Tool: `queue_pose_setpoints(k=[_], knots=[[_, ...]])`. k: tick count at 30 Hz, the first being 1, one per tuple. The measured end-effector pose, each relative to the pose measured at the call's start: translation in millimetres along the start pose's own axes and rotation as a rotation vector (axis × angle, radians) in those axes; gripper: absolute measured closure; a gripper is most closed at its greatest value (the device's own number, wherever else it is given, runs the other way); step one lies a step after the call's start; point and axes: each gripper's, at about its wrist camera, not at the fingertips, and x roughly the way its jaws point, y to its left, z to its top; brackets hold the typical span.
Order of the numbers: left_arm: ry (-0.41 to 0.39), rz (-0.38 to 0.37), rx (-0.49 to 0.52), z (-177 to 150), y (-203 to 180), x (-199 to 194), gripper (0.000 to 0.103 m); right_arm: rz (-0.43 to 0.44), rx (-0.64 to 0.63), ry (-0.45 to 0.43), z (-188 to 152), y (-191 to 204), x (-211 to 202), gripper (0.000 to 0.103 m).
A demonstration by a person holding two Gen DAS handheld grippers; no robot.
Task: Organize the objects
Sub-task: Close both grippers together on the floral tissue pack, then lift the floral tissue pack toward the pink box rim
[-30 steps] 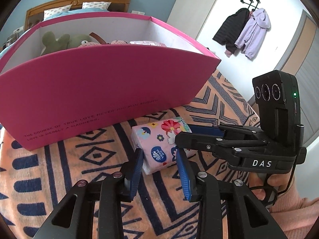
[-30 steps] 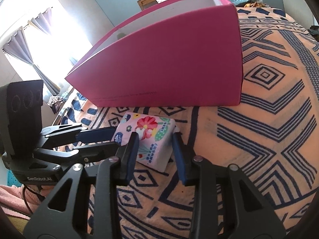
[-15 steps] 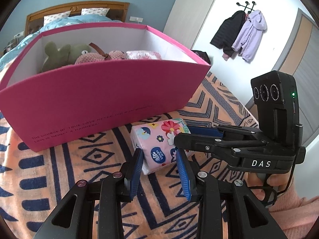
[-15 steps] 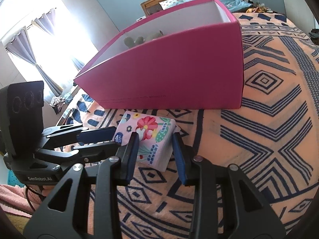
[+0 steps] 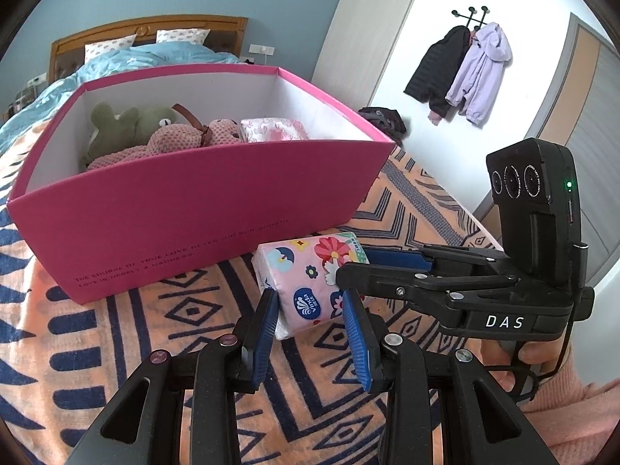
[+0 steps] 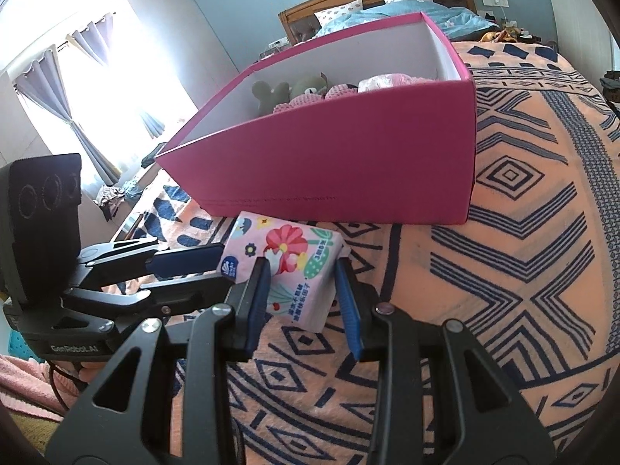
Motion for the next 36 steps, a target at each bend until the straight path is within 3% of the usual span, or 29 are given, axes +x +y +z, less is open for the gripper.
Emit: queue_pose_setpoints(k=[36], knots=[[-0.074,0.014,0.015,10.4,-0.8,-21.0,0.069,-0.003,-0.069,-0.059,11.7,27.0,-21.2,0.064]])
